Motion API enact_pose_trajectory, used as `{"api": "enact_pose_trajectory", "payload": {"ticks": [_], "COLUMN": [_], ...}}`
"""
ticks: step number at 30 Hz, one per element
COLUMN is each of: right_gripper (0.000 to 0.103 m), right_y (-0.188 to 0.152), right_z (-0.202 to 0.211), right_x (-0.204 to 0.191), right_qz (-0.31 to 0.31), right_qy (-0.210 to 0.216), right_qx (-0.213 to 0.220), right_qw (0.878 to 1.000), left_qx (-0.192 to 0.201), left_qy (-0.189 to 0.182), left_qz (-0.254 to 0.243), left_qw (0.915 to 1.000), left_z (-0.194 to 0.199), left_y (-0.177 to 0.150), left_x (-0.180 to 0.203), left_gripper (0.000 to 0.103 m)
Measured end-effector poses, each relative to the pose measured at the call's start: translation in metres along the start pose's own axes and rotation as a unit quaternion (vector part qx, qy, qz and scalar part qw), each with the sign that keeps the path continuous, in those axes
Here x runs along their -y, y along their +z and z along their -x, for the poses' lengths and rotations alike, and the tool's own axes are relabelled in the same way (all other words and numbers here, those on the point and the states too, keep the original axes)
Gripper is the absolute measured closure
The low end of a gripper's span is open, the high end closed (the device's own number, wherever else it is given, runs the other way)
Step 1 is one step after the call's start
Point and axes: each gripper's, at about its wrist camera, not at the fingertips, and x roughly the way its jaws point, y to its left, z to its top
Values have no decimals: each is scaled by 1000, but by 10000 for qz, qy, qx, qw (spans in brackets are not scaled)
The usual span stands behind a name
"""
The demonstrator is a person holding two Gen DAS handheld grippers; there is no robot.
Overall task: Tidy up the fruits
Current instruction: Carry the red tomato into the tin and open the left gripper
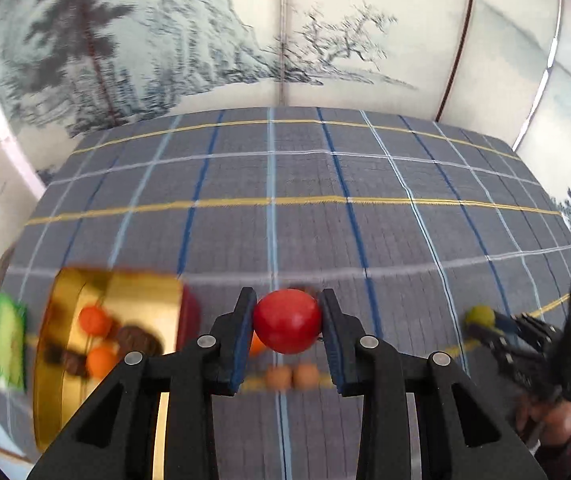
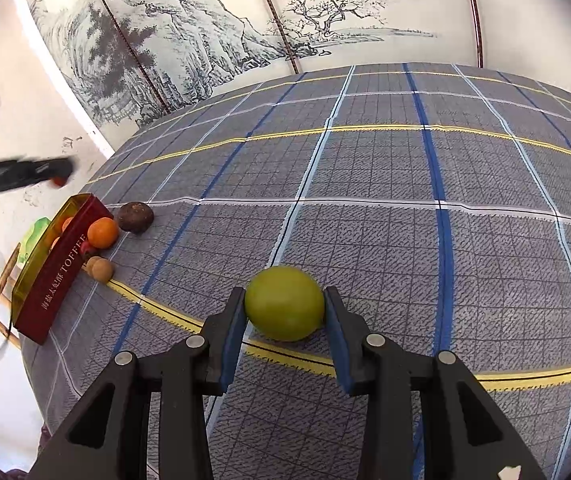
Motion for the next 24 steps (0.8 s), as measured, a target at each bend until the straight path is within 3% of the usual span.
{"api": "enact_pose_trajectory", "payload": {"ticks": [6, 10, 13, 24], "right_gripper": [67, 67, 67, 67], "right_y": [-1, -1, -1, -3], "right_z": [0, -1, -2, -6], "right_x": [-4, -8, -12, -26], "right_qz": [68, 161, 238, 633], "right_qy": [-114, -246, -357, -847], "right_qx": [-7, -25, -39, -112], "right_qw": [9999, 9996, 9991, 9943], "left_qx": [113, 302, 376, 436], "left_qy": [305, 768, 906, 1053], "left_qz": [408, 433, 484, 760], "left_qw": [9986, 9957, 9940, 9906], "left_z": [34, 45, 52, 53], "left_y": [-48, -72, -89, -115], "left_x": [-22, -36, -45, -81], "left_gripper": [70, 70, 70, 70]}}
